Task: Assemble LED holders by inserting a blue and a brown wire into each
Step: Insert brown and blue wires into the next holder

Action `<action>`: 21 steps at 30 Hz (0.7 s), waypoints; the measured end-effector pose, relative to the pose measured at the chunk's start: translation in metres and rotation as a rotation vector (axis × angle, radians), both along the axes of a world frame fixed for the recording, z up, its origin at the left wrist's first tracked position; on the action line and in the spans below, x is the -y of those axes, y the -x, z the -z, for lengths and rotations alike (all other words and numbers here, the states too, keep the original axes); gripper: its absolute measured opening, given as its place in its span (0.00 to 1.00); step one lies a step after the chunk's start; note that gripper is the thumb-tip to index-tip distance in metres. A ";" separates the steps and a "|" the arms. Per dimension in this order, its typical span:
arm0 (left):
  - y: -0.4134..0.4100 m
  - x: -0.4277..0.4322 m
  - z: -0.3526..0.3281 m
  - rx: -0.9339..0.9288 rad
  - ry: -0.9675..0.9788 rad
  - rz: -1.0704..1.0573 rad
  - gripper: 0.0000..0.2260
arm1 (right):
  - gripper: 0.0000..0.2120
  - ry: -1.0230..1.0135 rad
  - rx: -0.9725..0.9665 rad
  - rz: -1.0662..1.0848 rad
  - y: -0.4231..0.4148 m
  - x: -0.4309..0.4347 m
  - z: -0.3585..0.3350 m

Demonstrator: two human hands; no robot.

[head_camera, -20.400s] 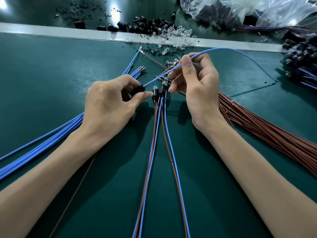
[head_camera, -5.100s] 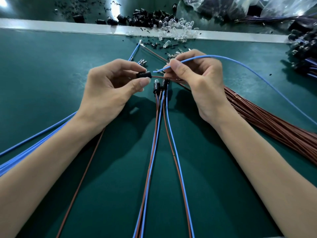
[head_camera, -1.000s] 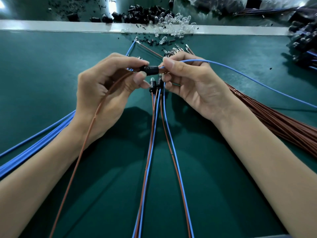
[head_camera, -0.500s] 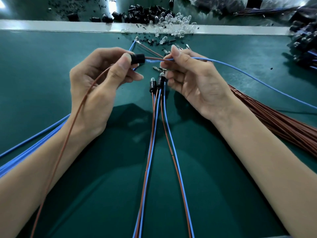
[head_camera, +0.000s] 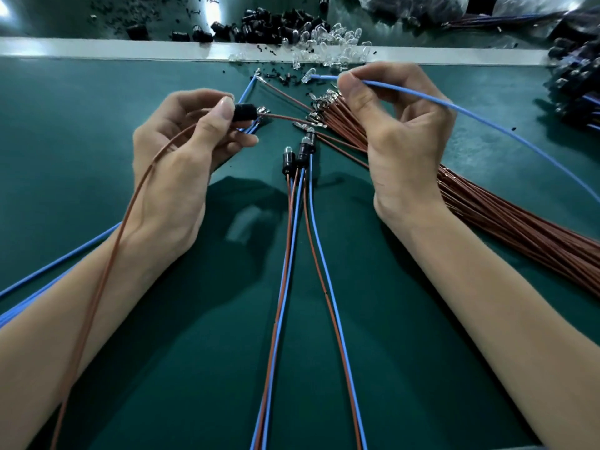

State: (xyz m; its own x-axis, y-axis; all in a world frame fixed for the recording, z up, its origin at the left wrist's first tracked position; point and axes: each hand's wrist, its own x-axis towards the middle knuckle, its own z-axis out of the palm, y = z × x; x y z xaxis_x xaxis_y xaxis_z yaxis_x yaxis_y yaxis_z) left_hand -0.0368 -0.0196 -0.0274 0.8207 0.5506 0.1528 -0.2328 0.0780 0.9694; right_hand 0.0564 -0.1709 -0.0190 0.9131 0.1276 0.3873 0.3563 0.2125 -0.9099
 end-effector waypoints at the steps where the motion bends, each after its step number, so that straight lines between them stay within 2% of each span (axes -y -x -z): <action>1: 0.000 0.000 0.000 -0.005 -0.014 0.003 0.02 | 0.08 0.003 0.021 -0.012 0.000 0.000 0.000; 6: 0.002 0.003 0.001 -0.030 -0.075 0.045 0.04 | 0.07 0.048 -0.066 -0.262 0.008 -0.006 0.006; 10: 0.002 0.004 0.000 -0.043 -0.055 0.059 0.05 | 0.06 0.125 -0.103 -0.275 0.011 -0.007 0.008; 16: 0.003 0.004 -0.002 -0.040 0.042 0.083 0.07 | 0.06 0.081 -0.136 -0.271 0.009 -0.005 0.005; 21: 0.004 0.006 -0.004 -0.065 0.023 0.131 0.05 | 0.07 0.100 -0.127 -0.309 0.011 -0.006 0.006</action>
